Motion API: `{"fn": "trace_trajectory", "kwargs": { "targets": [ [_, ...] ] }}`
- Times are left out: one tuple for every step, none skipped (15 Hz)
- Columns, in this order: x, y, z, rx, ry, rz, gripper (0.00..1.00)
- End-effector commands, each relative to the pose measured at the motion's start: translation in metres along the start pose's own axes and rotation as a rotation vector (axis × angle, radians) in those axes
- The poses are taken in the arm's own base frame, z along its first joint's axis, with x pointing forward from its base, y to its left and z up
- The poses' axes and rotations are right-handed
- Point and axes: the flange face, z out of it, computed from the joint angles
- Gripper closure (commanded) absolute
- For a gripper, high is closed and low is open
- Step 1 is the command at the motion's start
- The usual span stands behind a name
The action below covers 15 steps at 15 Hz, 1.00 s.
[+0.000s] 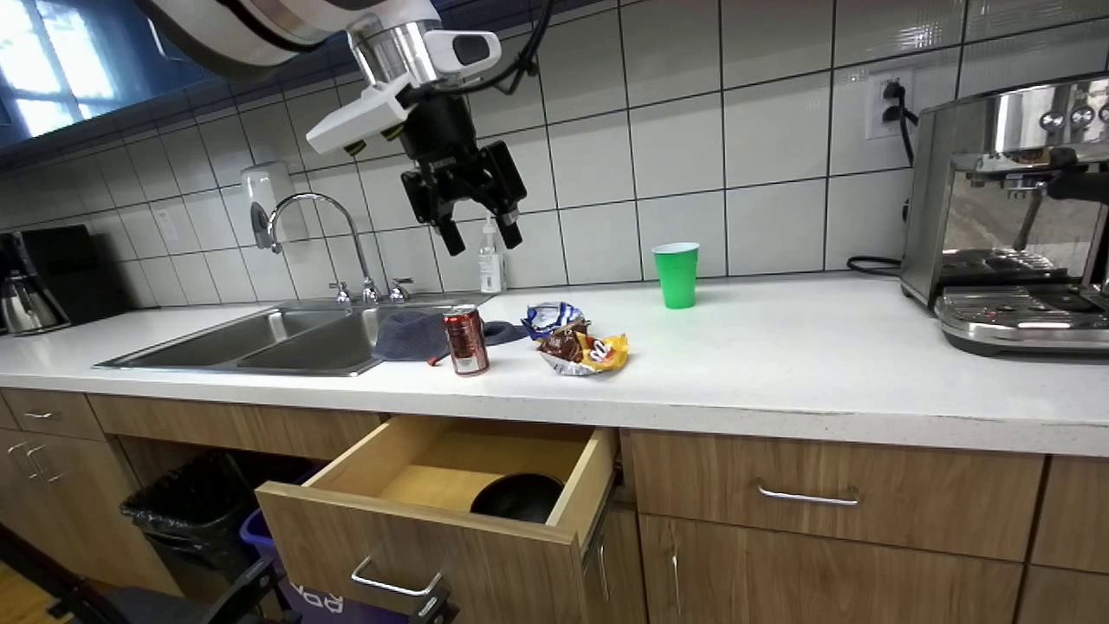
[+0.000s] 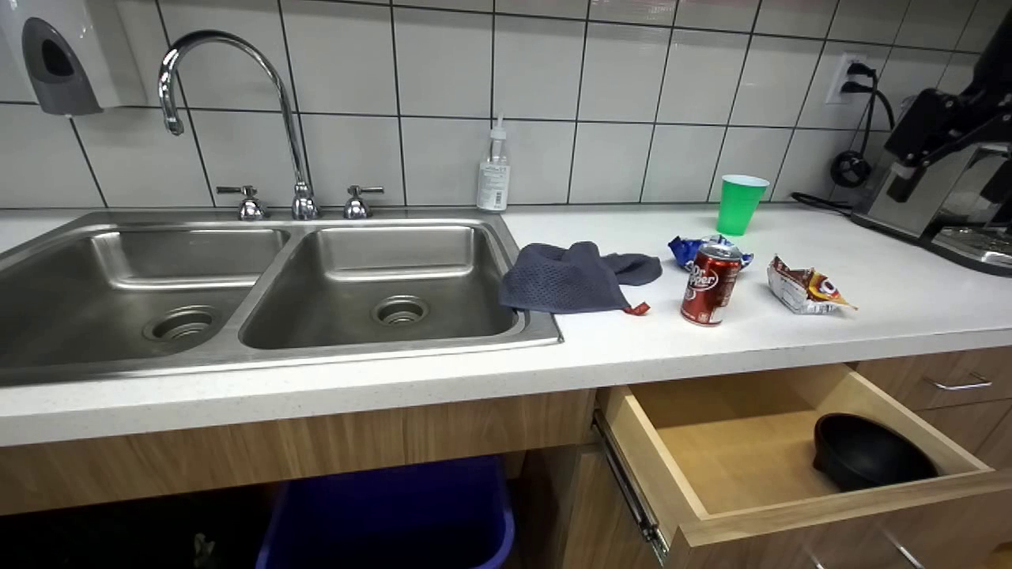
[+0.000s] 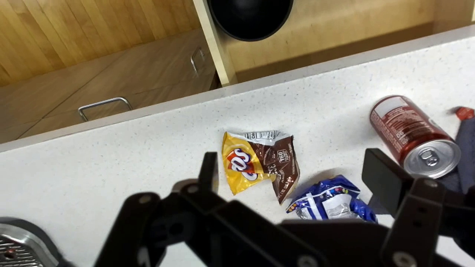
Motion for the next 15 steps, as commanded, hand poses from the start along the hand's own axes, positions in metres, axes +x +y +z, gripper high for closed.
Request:
{"fn": "trace_trajectory", "kwargs": {
  "targets": [
    [0.016,0.007,0.014,-0.004,0.032,0.114,0.0],
    [0.019,0.009,0.018,-0.004,0.042,0.139,0.0],
    [0.022,0.012,0.023,-0.001,0.05,0.166,0.0],
    [0.025,0.013,0.027,0.001,0.057,0.192,0.0],
    [0.028,0.015,0.032,0.005,0.061,0.228,0.0],
    [0.031,0.015,0.035,0.007,0.068,0.258,0.0],
    [0.034,0.015,0.04,0.007,0.079,0.299,0.0],
    [0.037,0.015,0.043,0.011,0.082,0.342,0.0],
    [0.039,0.013,0.048,0.012,0.086,0.382,0.0],
    [0.041,0.012,0.053,0.011,0.092,0.426,0.0],
    [0.043,0.011,0.059,0.011,0.096,0.472,0.0],
    [0.045,0.01,0.064,0.01,0.099,0.512,0.0],
    [0.047,0.009,0.07,0.009,0.104,0.554,0.0],
    [0.049,0.009,0.075,0.007,0.109,0.591,0.0],
    [0.052,0.009,0.081,0.003,0.117,0.628,0.0]
  ]
}}
